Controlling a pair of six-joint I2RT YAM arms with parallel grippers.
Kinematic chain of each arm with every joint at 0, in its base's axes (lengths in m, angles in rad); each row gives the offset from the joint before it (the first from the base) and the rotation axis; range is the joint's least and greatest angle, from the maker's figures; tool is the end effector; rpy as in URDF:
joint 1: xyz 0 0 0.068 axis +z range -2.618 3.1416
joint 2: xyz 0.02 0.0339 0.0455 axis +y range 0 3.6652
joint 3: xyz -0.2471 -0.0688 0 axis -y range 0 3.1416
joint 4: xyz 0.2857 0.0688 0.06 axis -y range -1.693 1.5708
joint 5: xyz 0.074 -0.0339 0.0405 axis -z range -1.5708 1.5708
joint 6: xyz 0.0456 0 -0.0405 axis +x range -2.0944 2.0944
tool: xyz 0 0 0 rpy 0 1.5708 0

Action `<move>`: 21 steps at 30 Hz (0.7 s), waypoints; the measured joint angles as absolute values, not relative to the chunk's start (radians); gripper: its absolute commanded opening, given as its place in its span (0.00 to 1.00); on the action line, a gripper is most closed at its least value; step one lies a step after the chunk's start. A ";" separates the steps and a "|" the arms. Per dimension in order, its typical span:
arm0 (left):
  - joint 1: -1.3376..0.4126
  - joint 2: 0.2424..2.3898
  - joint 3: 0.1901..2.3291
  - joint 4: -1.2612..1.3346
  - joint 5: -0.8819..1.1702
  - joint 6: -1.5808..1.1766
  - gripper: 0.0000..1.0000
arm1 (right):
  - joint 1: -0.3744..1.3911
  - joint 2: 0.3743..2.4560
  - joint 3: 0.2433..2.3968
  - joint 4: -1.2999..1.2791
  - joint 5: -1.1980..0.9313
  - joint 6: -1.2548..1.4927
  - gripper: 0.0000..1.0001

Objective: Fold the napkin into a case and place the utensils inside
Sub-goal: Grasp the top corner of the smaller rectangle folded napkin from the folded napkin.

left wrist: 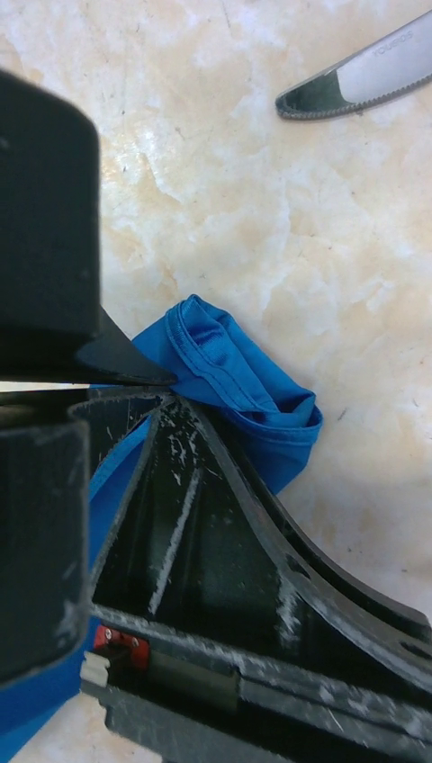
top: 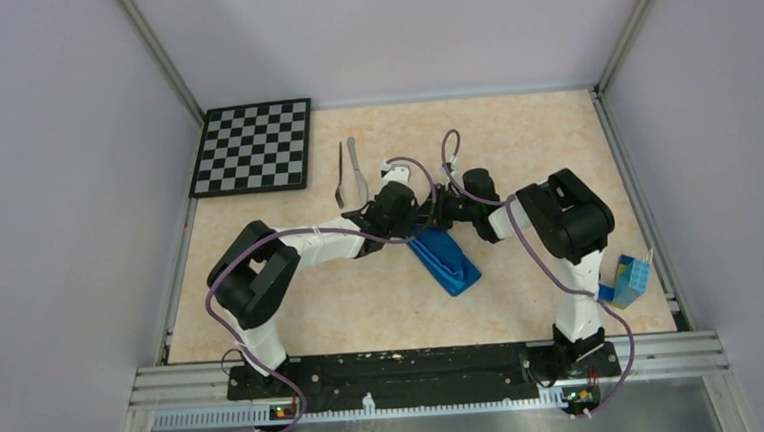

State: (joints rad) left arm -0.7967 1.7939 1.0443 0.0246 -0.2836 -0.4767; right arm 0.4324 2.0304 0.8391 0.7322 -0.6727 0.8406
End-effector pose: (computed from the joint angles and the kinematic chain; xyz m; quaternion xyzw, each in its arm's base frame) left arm 0.2977 -0.2863 0.1256 0.0866 0.9005 -0.1379 0.4033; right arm 0.3417 0.1890 0.0432 -0.0080 0.8205 0.5215 0.2339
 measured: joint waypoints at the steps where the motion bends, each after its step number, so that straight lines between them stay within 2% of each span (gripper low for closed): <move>1: -0.797 1.794 1.040 0.025 -0.284 -0.479 0.00 | 0.429 2.030 0.838 0.732 -0.672 0.841 0.25; 11: -0.801 1.787 0.994 0.024 -0.269 -0.495 0.00 | 0.382 1.904 0.725 0.718 -0.674 0.841 0.25; 12: -0.801 1.784 0.993 0.024 -0.267 -0.495 0.00 | 0.381 1.904 0.725 0.718 -0.674 0.841 0.30; 13: -0.801 1.782 0.993 0.024 -0.265 -0.495 0.00 | 0.381 1.904 0.725 0.718 -0.674 0.841 0.11; 15: -0.801 1.780 0.993 0.024 -0.263 -0.495 0.00 | 0.381 1.904 0.725 0.719 -0.659 0.837 0.46; 16: -0.801 1.779 0.993 0.024 -0.262 -0.495 0.00 | 0.381 1.903 0.725 0.719 -0.654 0.840 0.56; 21: -0.801 1.776 0.993 0.023 -0.258 -0.495 0.00 | 0.381 1.804 0.715 0.584 -0.637 0.780 0.75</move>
State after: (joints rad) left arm -0.8013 1.7763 0.9928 0.0231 -0.2584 -0.4946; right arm 0.3813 1.8038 0.7151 0.5842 -0.6369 0.7799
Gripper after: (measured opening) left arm 0.004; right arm 0.655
